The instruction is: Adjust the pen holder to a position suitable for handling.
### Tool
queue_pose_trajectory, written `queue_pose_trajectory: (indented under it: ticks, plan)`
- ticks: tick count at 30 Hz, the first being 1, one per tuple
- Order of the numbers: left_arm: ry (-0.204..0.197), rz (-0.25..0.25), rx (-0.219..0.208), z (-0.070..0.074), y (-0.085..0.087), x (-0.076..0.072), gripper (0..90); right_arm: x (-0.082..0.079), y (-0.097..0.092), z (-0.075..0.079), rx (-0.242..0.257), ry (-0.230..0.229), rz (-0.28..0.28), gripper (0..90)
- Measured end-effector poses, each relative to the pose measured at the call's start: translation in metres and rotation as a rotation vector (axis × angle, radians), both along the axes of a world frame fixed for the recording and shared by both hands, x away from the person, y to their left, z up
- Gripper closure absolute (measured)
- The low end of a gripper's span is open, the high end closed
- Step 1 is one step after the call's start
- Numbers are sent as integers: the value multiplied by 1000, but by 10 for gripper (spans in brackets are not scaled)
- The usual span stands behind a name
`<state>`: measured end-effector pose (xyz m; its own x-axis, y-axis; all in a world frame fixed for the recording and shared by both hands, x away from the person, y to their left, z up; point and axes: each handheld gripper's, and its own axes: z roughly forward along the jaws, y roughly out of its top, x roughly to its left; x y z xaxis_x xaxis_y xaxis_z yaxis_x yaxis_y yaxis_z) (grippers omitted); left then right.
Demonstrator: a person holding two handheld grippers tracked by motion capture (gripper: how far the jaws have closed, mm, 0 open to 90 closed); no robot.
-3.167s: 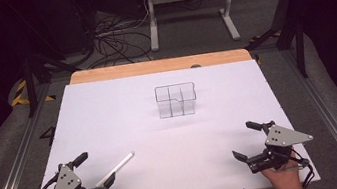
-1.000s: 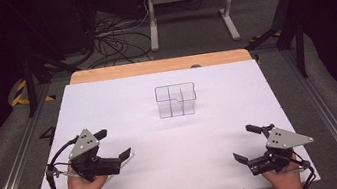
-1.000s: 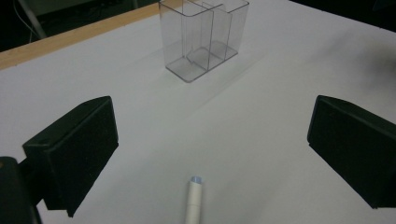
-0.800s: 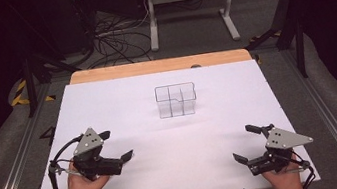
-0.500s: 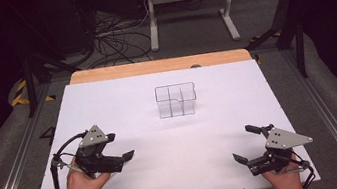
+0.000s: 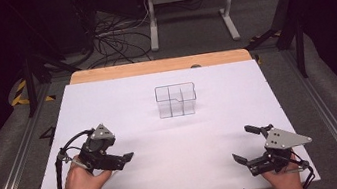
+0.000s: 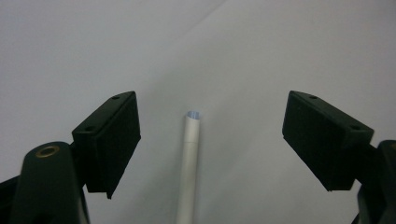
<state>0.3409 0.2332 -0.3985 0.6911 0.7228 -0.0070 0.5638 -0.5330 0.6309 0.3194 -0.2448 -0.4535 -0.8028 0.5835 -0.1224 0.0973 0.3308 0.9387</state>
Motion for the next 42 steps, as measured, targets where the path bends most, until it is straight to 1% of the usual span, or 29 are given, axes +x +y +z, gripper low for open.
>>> queue_pose_trajectory:
  ticks: [3,9,10,12,13,14,15,16,18,19,20,21,22,23,24,25,27,28,29,31,33,34,35,37,38,40,41,42]
  plan:
    - [-5,-8,34,1,-2,-1,204,0,0,0,-1,0,0,31]
    - [4,-18,59,0,-2,-1,220,-1,0,0,1,-2,2,31]
    - [13,-27,53,0,-2,-1,240,-1,0,0,1,-1,2,31]
    - [17,-31,53,-1,-2,0,271,0,0,0,2,-1,4,31]
    - [27,-37,51,-1,-2,0,271,0,0,0,2,-1,4,31]
    - [34,-42,56,-2,-2,1,294,-1,0,0,1,0,4,31]
    - [46,-45,72,-3,-2,2,333,0,0,0,0,1,6,31]
    - [46,-45,72,-3,-2,2,344,0,0,0,0,2,6,31]
    - [45,-32,95,-5,-2,4,341,0,0,0,-1,0,7,31]
    - [52,-32,106,-6,-2,5,341,0,0,0,-1,0,7,31]
    - [52,-32,106,-6,-2,5,343,0,0,0,-1,0,7,31]
    - [59,-27,109,-7,-1,6,345,0,1,0,-2,0,8,31]
    - [68,-23,124,-9,-1,8,350,0,1,0,-2,0,7,31]
    - [68,-23,124,-9,-1,8,358,0,1,0,-3,0,8,32]
    - [85,-26,141,-11,-1,10,365,0,1,0,-3,0,8,32]
    - [91,-29,149,-12,-1,10,371,0,1,0,-3,0,8,32]
    - [96,-32,155,-13,-1,11,382,0,0,0,-3,1,7,32]
    - [109,-31,150,-15,-2,12,382,0,0,0,-3,1,7,32]
    - [122,-33,169,-17,-2,14,396,0,1,0,-2,2,8,32]
    - [126,-31,177,-18,-2,14,420,0,1,0,-2,1,9,33]
    - [144,-36,191,-20,-3,16,451,0,1,0,-4,2,10,33]
    - [160,-40,206,-23,-5,17,463,0,1,0,-3,6,10,33]
    - [160,-40,206,-23,-5,17,472,0,1,0,-3,6,10,33]
    - [178,-52,216,-27,-7,18,482,0,1,0,-4,7,10,33]
    - [185,-56,229,-29,-7,19,494,0,1,0,-3,8,9,33]
    - [202,-47,232,-32,-9,20,529,0,1,-1,-5,8,12,33]
    - [197,-50,242,-33,-8,21,537,0,1,-1,-6,8,13,34]
    - [205,-47,245,-35,-9,22,543,0,1,-1,-6,7,13,34]
